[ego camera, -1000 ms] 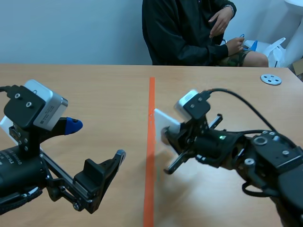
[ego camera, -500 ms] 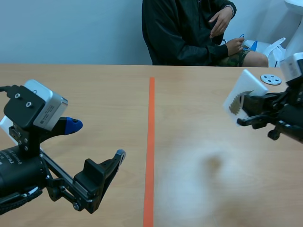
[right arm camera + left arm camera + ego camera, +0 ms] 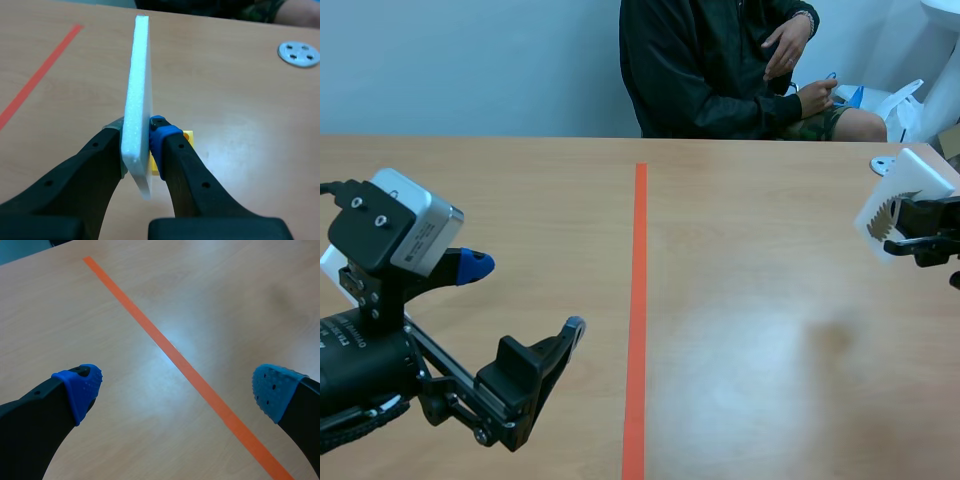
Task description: Sort the leaf by its shape. The table is split by an orange tape line. A compound leaf with several leaflets goes to the left side, a simple leaf with one blade goes to the right side. Return to the home posture when a red brick is placed on the table.
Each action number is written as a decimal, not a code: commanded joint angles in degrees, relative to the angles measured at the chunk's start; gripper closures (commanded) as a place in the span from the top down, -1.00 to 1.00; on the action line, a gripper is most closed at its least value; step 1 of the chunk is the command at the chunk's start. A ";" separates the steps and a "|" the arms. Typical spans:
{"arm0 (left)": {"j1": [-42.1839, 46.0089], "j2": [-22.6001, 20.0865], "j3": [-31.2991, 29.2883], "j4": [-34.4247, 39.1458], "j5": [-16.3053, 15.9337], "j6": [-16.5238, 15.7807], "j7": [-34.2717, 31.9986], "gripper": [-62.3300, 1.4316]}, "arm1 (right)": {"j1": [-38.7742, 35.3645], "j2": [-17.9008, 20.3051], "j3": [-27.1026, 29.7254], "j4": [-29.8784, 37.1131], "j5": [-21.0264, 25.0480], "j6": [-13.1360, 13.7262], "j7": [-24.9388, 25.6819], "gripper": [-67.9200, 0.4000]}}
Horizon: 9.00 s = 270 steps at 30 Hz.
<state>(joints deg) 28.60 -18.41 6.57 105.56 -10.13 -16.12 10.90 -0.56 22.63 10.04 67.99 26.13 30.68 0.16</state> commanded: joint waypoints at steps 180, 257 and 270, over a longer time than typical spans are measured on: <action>0.26 0.13 -0.26 0.55 -0.72 0.13 -0.72 1.00 | -25.94 9.73 -17.99 39.78 0.83 -8.85 -6.23 1.00; -32.13 5.22 23.10 -44.98 3.98 -2.93 -19.91 -0.12 | -25.97 9.22 -17.99 39.78 -1.51 -8.83 -6.88 1.00; -32.11 5.22 23.10 -44.96 3.93 -2.45 -19.76 -0.84 | -25.97 9.22 -17.99 39.78 -1.51 -8.83 -6.91 1.00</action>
<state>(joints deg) -2.87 -13.47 29.71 59.22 -5.80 -18.46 -7.99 -27.20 31.88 -8.05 107.63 24.43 21.85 -7.38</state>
